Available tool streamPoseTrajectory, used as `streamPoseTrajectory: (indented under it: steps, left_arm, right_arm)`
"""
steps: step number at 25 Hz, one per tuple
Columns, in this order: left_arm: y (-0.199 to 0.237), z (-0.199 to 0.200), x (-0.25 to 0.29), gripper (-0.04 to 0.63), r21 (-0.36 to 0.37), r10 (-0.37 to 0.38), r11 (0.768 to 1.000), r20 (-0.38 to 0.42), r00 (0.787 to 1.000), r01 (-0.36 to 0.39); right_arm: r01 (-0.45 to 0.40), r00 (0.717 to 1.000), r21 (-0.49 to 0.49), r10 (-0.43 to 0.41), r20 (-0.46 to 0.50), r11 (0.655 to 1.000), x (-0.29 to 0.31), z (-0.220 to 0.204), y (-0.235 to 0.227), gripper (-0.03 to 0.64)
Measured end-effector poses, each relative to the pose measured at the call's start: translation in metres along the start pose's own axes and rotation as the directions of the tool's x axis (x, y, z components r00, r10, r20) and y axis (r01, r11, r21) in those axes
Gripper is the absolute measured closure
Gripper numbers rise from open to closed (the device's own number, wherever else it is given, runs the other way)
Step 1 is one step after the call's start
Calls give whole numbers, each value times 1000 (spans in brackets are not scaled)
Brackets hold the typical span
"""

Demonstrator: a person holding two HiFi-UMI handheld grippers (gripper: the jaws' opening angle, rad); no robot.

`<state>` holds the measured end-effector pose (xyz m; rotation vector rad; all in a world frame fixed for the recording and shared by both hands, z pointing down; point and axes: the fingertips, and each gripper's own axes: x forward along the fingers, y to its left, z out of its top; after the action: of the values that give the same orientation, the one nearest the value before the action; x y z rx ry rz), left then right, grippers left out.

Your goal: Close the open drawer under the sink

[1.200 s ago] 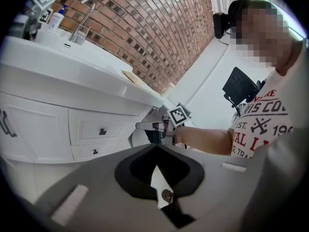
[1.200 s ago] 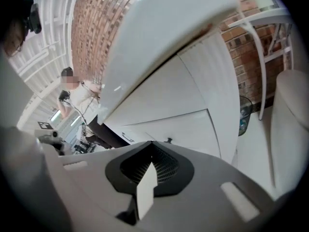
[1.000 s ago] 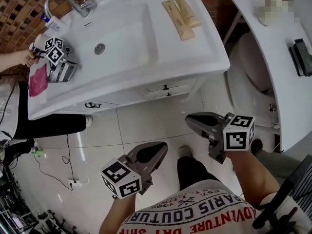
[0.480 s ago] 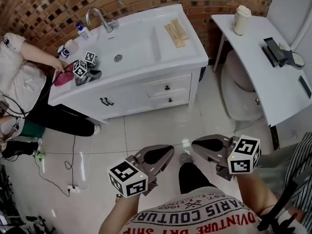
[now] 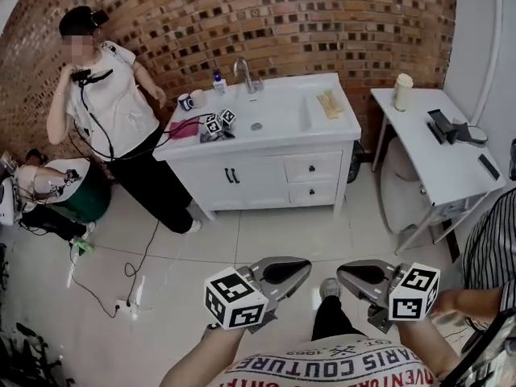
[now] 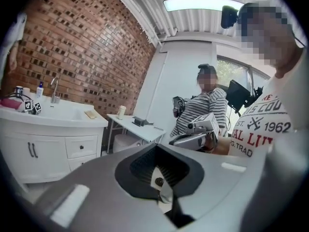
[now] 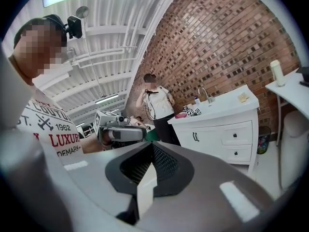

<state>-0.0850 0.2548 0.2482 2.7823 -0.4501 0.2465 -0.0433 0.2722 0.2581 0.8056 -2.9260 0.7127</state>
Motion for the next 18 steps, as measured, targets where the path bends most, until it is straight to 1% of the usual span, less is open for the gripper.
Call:
streamPoseTrajectory:
  steps: [3,6,8,12,18]
  left_arm:
    - [-38,3,-24,612,26,-13,1000,30,999,12]
    - [-63,5,-32,612,51,-32,998,54,998,29]
    - [-73,3,-33,614,65,-41,997,59,997,37]
    - [-91,-7,-34,612,70,-57,996,56,997,53]
    - [-108,-16,-36,613,73,-51,996,53,997,47]
  right_arm:
    - [22,1000,-10,-22,16,1000,-19,-1,44,609]
    - [34,999,-37,-34,17,999,-31,4,69,611]
    - [40,999,-53,-39,15,998,-34,4,78,611]
    - [42,999,-39,-41,19,998,-42,-6,91,611]
    - [36,999,-27,-36,18,999,-51,-21,100,611]
